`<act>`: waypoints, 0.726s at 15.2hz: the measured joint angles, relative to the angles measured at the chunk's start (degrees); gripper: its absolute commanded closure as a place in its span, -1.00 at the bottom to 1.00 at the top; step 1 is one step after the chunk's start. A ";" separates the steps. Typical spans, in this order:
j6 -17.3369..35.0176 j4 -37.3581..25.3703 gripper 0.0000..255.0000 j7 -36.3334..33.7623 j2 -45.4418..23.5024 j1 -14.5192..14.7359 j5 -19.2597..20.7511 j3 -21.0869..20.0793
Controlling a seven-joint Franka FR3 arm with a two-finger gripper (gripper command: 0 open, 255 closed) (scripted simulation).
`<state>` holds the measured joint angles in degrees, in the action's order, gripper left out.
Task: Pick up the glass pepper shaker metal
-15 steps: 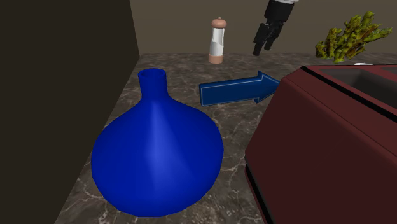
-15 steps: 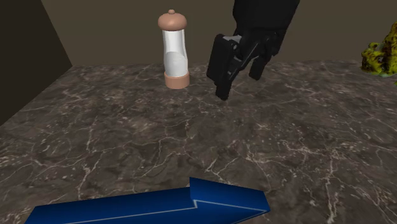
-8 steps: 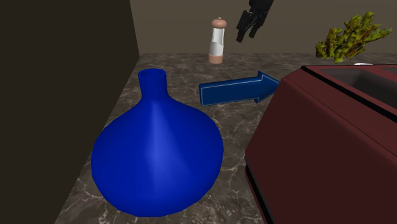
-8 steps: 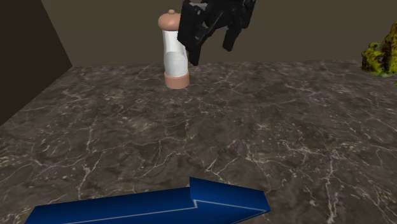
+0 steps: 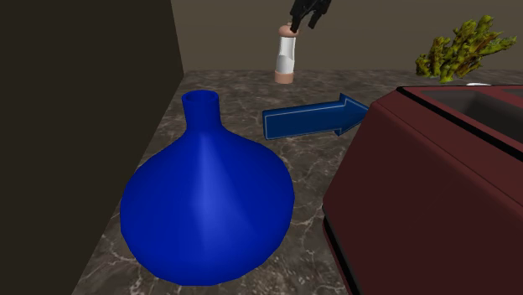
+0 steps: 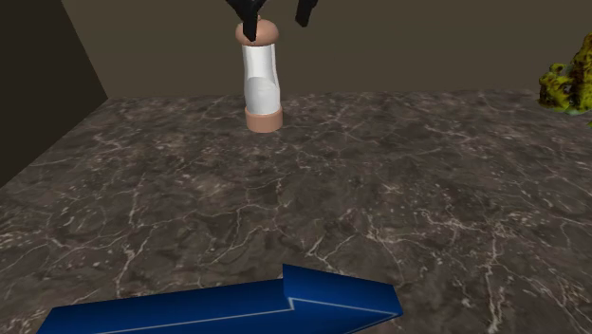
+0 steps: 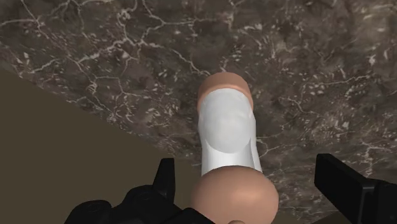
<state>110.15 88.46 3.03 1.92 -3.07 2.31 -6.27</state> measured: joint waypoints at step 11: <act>5.58 -2.01 -1.00 -1.27 -4.45 0.27 1.19 -0.29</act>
<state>115.74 86.45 1.76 -2.53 -2.80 3.50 -6.56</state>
